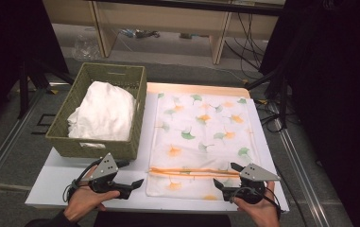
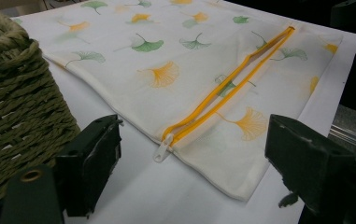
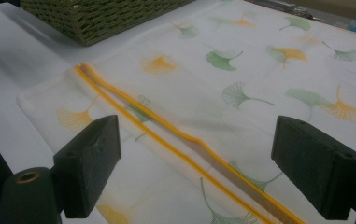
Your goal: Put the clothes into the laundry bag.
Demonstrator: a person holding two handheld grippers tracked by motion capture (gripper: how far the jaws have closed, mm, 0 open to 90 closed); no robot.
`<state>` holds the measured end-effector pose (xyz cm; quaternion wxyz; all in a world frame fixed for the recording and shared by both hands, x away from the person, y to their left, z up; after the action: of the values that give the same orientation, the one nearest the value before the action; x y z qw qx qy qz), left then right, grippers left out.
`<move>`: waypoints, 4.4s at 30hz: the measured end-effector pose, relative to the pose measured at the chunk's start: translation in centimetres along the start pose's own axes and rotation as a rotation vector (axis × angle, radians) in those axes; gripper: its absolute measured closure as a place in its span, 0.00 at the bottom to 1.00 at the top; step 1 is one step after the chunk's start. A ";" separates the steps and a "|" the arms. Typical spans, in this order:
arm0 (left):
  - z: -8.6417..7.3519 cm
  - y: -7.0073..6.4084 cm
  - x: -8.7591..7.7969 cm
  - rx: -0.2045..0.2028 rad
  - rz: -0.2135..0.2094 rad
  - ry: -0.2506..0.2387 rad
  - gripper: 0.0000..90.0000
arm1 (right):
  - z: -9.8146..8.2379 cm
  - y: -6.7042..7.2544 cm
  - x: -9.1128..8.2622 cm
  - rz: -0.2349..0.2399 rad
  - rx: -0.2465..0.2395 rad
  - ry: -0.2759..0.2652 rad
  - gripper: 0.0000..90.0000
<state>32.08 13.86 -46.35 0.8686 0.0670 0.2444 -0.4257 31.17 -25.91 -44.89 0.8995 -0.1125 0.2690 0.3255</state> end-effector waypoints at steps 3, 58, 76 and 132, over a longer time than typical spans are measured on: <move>0.0 0.0 0.0 0.001 0.003 0.001 0.20 | 0.0 0.0 0.1 0.004 0.000 -0.009 0.18; 0.2 -1.2 -0.4 0.000 0.025 -0.019 0.20 | 1.4 -4.2 9.7 -0.057 -0.331 0.361 0.33; 2.9 1.2 -1.0 -0.075 0.090 -0.049 0.21 | 3.6 -5.9 11.5 -0.029 -0.395 0.365 0.99; 5.4 25.8 5.2 -0.506 0.299 0.543 0.00 | 5.1 -5.2 10.2 -0.033 -0.456 0.315 0.99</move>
<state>56.70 24.64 -46.51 0.8138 -0.0041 0.5500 -0.1876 43.15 -22.58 -46.25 0.8032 -0.3656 0.3236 0.3412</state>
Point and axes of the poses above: each handheld gripper's, and its own axes: x roughly forward along the jaws, z roughly out of its top, y roughly to its left, the point moved 2 cm from there along x, roughly forward along the jaws, and after that the axes turned 3 degrees about y, right-handed, at the moved point
